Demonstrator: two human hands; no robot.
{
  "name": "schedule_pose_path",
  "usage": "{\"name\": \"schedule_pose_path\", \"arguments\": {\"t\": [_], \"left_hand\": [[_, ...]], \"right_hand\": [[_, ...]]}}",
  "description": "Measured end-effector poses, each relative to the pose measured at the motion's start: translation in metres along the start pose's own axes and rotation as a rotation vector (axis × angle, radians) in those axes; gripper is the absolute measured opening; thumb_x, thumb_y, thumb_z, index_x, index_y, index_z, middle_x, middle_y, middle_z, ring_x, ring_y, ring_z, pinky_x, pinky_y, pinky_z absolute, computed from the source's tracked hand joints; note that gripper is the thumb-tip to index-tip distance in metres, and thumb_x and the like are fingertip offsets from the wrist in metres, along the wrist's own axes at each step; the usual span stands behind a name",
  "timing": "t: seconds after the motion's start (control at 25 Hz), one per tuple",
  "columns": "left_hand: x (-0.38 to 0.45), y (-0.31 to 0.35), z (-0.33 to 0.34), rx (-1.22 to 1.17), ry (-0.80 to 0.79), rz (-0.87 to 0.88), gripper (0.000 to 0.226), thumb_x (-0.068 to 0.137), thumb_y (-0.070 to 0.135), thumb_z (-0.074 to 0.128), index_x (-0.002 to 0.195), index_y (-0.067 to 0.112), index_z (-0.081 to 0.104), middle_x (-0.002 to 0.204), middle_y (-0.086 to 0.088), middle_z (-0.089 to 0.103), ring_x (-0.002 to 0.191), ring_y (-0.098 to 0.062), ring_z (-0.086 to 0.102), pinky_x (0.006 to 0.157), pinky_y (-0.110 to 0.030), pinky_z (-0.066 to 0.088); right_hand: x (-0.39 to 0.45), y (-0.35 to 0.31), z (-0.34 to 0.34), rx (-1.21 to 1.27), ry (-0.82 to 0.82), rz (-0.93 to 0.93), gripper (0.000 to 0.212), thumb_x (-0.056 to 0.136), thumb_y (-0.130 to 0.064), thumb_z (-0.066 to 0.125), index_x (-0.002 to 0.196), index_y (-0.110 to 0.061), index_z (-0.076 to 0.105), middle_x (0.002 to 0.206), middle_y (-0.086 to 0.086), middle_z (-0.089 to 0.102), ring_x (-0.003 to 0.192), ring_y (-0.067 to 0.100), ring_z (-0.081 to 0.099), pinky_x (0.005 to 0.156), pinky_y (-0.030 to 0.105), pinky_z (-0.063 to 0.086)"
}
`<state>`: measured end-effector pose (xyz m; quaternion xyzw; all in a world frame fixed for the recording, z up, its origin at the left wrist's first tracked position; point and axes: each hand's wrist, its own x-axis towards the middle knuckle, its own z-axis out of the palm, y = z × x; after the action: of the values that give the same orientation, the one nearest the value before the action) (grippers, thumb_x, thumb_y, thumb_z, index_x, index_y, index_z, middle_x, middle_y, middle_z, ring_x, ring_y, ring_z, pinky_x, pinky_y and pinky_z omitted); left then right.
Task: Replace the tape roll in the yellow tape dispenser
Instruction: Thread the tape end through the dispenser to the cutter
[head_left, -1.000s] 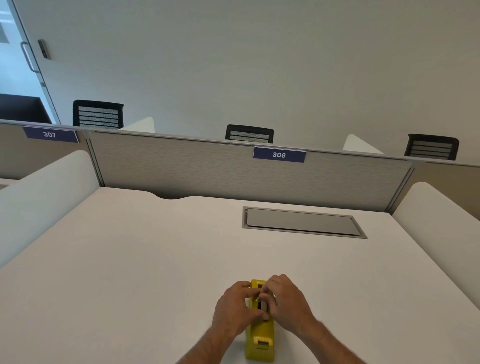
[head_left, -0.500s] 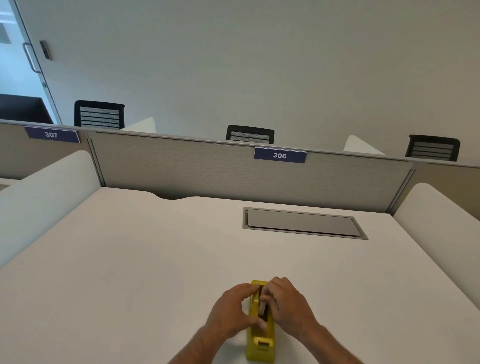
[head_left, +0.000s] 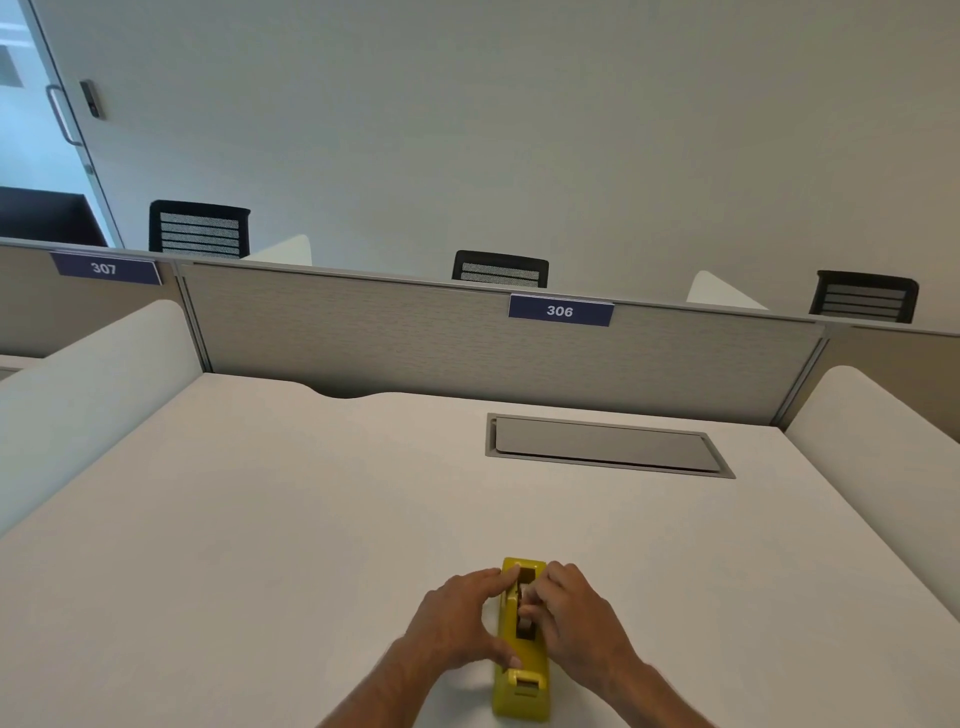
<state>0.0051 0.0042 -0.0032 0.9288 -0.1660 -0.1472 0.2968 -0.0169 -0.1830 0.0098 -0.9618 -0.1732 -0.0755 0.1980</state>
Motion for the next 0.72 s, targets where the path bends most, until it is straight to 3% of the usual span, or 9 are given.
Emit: {"name": "schedule_pose_path", "arguments": {"t": [0.52, 0.72], "left_hand": [[0.002, -0.002, 0.006, -0.011, 0.021, -0.009, 0.108, 0.061, 0.059, 0.085, 0.149, 0.046, 0.025, 0.157, 0.016, 0.036, 0.142, -0.012, 0.036, 0.116, -0.041, 0.035], [0.003, -0.003, 0.008, -0.019, 0.023, -0.018, 0.108, 0.061, 0.059, 0.085, 0.149, 0.046, 0.025, 0.158, 0.014, 0.036, 0.142, -0.014, 0.036, 0.117, -0.042, 0.034]], "right_hand": [[-0.039, -0.011, 0.013, 0.149, 0.063, 0.029, 0.012, 0.095, -0.034, 0.057, 0.095, -0.024, 0.064, 0.093, -0.017, 0.048, 0.089, 0.000, 0.045, 0.079, 0.016, 0.043], [-0.052, -0.012, 0.016, 0.160, 0.105, 0.001, 0.014, 0.092, -0.031, 0.061, 0.092, -0.019, 0.068, 0.096, -0.004, 0.060, 0.087, 0.002, 0.045, 0.073, 0.012, 0.037]]}}
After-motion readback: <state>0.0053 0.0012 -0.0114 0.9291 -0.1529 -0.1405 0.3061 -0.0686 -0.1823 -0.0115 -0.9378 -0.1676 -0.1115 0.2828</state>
